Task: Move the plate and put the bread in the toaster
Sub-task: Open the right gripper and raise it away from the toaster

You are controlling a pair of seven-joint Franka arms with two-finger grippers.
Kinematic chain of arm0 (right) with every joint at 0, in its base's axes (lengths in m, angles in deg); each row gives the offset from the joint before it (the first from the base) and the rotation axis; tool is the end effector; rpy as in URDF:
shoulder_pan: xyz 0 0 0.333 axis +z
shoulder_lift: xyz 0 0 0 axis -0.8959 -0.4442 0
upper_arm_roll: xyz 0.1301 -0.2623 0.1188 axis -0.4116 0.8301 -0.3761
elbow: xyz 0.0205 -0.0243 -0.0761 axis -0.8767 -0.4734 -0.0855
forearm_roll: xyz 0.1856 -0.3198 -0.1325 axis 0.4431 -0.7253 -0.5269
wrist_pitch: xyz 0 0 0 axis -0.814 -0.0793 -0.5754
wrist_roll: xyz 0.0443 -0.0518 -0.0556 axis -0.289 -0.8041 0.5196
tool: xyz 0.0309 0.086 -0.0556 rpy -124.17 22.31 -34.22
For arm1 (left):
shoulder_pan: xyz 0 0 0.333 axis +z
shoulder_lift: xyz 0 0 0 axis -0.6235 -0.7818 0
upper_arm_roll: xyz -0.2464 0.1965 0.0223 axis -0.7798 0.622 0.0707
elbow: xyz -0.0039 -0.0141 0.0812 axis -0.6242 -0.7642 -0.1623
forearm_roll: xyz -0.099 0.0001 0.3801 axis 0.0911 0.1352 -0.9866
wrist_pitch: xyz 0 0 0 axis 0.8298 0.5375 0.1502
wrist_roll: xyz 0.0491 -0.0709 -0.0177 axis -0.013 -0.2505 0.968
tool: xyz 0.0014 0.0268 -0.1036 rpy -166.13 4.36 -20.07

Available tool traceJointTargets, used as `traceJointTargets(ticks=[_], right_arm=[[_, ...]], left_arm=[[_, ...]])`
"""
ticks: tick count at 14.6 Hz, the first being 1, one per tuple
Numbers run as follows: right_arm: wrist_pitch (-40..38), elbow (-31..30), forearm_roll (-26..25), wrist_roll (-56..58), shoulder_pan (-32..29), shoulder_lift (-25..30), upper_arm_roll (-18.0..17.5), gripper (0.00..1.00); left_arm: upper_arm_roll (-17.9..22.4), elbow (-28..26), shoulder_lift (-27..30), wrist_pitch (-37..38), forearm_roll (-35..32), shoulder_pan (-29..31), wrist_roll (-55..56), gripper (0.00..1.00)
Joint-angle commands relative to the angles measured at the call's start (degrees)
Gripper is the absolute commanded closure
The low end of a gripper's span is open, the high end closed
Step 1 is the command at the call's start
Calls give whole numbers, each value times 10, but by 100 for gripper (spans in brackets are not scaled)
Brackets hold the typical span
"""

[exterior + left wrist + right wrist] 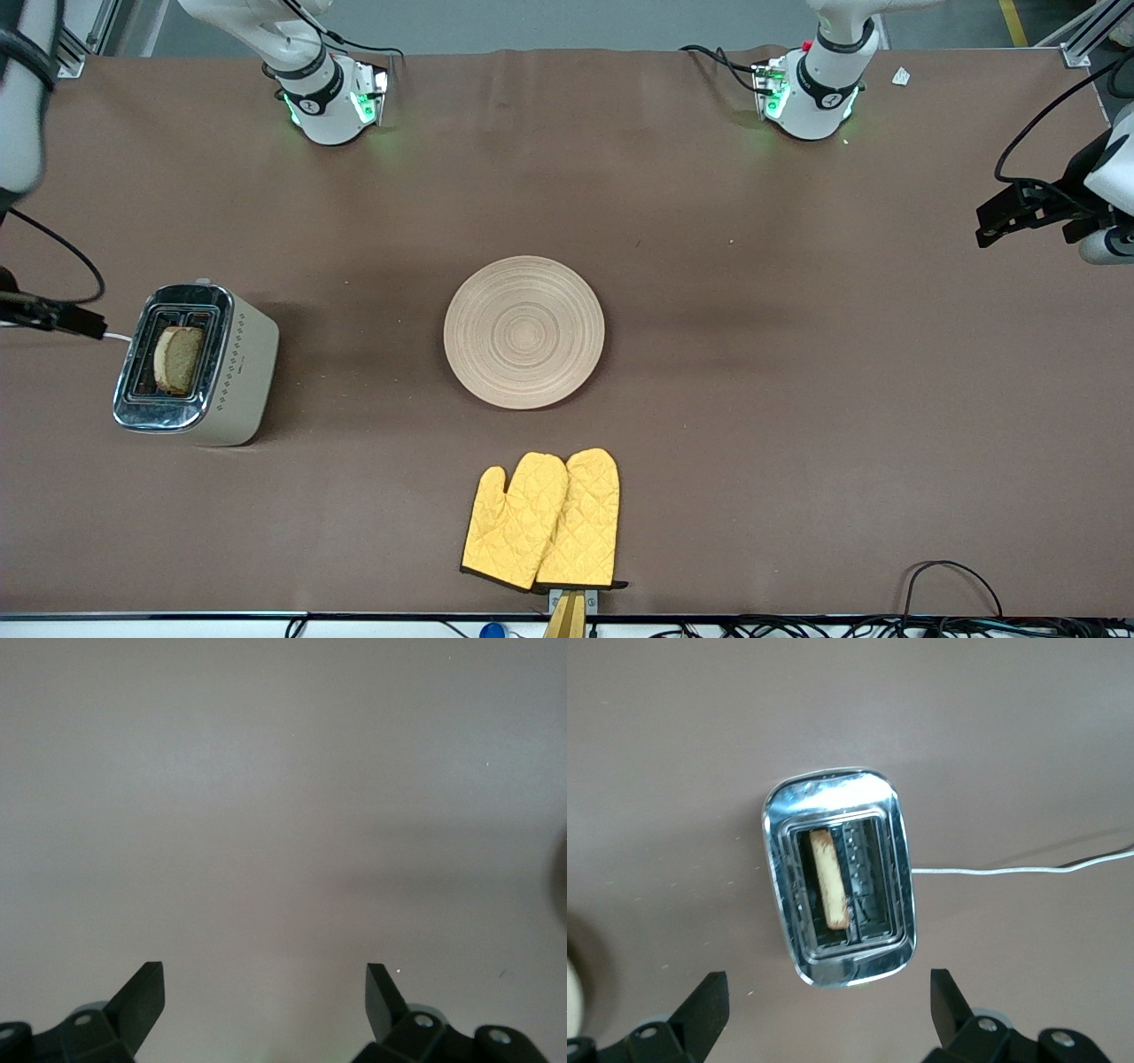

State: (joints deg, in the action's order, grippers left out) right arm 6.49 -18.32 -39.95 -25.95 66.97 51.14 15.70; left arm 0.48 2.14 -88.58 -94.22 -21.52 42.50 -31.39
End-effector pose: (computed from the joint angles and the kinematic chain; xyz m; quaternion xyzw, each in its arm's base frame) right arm 0.6303 -0.0659 0.5911 0.9932 -0.1000 -0.0261 0.0527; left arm 0.5611 -0.0388 0.6375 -0.9995 0.0047 0.0067 0.0311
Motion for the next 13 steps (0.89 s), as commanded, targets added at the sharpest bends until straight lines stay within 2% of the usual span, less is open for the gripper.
traceJointTargets(ticks=[1,5,8,13], right_arm=[[16,-65,25,2,0,61,-11,0],[53,-147,50,3,4,123,-13,0],[49,-190,51,5,5,165,-15,0],[25,-199,50,50,4,193,-14,0]], left_arm=[[-6,16,-9,6,-7,-7,-11,0],[-18,16,-8,5,-6,-10,-11,0],[-37,12,-4,2,-6,-6,-16,0],[-39,17,-2,3,-4,-1,-59,0]])
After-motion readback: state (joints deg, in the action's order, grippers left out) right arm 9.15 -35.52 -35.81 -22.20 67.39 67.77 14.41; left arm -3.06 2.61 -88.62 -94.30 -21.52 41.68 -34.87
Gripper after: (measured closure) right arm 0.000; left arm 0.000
